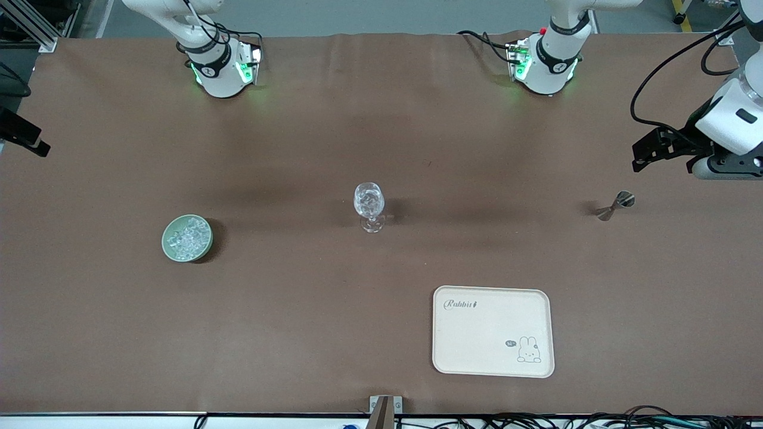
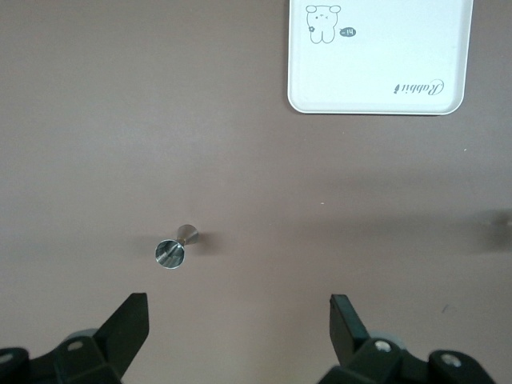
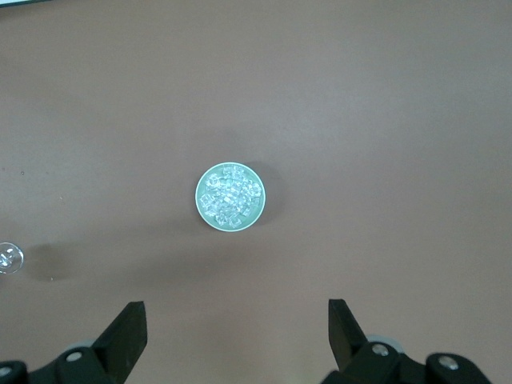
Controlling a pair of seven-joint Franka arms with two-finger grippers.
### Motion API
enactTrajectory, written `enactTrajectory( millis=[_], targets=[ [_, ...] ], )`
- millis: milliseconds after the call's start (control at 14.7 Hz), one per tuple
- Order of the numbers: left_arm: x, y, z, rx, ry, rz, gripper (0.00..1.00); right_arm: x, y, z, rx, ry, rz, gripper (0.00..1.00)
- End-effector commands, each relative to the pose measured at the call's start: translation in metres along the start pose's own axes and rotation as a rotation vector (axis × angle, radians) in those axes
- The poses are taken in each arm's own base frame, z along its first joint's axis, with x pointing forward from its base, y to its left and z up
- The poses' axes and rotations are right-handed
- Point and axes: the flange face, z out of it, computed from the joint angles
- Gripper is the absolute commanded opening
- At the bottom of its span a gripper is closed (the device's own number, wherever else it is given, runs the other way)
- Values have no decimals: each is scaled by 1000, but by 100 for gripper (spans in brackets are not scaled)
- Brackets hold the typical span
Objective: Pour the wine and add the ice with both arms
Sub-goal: 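Reach the right gripper to the ice bowl while the left gripper reaches the jigger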
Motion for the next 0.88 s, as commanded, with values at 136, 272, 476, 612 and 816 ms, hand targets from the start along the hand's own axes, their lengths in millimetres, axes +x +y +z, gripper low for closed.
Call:
enactTrajectory(
  millis=[136, 272, 476, 612, 816],
  targets=[
    [-7, 2, -3, -11, 8, -6, 100, -10, 1, -5, -4, -2, -8, 100],
    [-8, 1, 2, -10, -21, -9, 100, -10, 1, -5, -4, -2, -8, 100],
    [-9, -17, 5, -10, -49, -78, 100, -10, 1, -5, -4, -2, -8, 100],
    [-8, -35, 7, -14, -59, -231, 100, -10, 3, -5, -4, -4, -5, 100],
    [3, -41, 21, -47, -88, -385, 100, -7, 0, -1, -4, 1, -10, 100]
  ],
)
